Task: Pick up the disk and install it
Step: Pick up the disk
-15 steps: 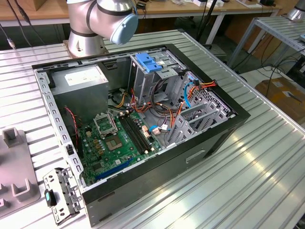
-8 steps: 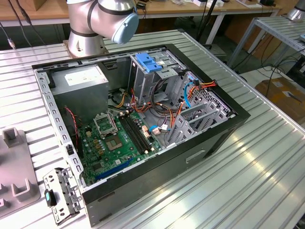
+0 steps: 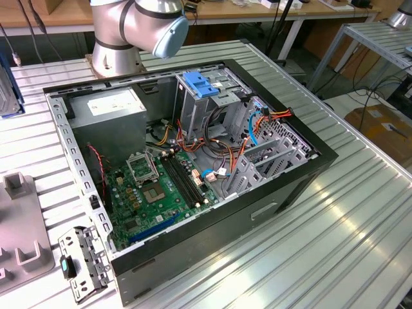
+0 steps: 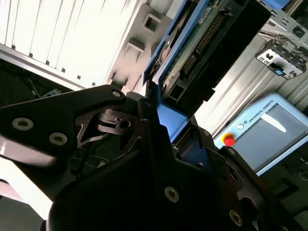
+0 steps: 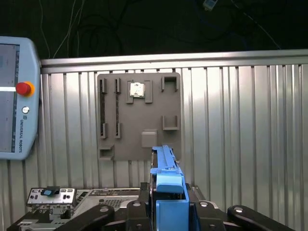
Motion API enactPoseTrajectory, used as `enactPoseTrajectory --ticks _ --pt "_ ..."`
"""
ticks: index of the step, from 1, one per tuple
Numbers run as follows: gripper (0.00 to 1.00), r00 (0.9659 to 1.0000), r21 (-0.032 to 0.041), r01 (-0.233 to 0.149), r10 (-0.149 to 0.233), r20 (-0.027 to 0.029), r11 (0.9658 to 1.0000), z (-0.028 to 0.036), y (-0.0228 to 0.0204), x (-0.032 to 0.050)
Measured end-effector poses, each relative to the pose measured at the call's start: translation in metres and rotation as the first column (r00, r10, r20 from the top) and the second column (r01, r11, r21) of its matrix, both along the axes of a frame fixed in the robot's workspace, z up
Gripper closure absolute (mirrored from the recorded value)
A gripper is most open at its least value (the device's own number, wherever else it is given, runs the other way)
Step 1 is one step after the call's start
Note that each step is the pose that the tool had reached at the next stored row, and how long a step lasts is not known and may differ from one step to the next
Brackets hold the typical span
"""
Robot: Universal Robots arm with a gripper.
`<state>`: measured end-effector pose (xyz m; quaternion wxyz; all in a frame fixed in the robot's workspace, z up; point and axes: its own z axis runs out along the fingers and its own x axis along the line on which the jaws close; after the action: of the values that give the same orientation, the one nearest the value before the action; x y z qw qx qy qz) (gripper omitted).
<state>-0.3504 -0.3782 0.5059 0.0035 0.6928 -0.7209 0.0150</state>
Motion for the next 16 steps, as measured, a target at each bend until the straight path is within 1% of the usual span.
enactPoseTrajectory --ticks 4,6,8,10,11,13,14,15,16 --pt "0.63 1.0 0.0001 0.0 0.0 0.0001 1.0 -0.0013 -0.0103 0.0046" --pt "0.63 1.0 0.0002 0.0 0.0 0.0003 1.0 -0.0019 -0.0137 0.008" --pt "0.63 1.0 0.0 0.0 0.0 0.0001 1.0 -0.0025 -0.0162 0.0135" --pt "0.63 1.0 0.0 0.0 0.0 0.0 1.0 -0.0031 -0.0176 0.0209" --pt "0.63 1.0 0.0 0.0 0.0 0.0001 1.0 -0.0037 -0.0184 0.0267" --pt "0.63 1.0 0.0001 0.0 0.0 0.0001 1.0 -0.0045 -0.0193 0.0342" --pt "0.63 1.0 -0.0001 0.0 0.0 0.0001 1.0 -0.0055 -0.0206 0.0454" --pt "0.63 1.0 -0.0002 0.0 0.0 0.0001 1.0 -0.0059 -0.0211 0.049" --pt "0.63 1.0 -0.0002 0.0 0.0 0.0001 1.0 -0.0065 -0.0218 0.0545"
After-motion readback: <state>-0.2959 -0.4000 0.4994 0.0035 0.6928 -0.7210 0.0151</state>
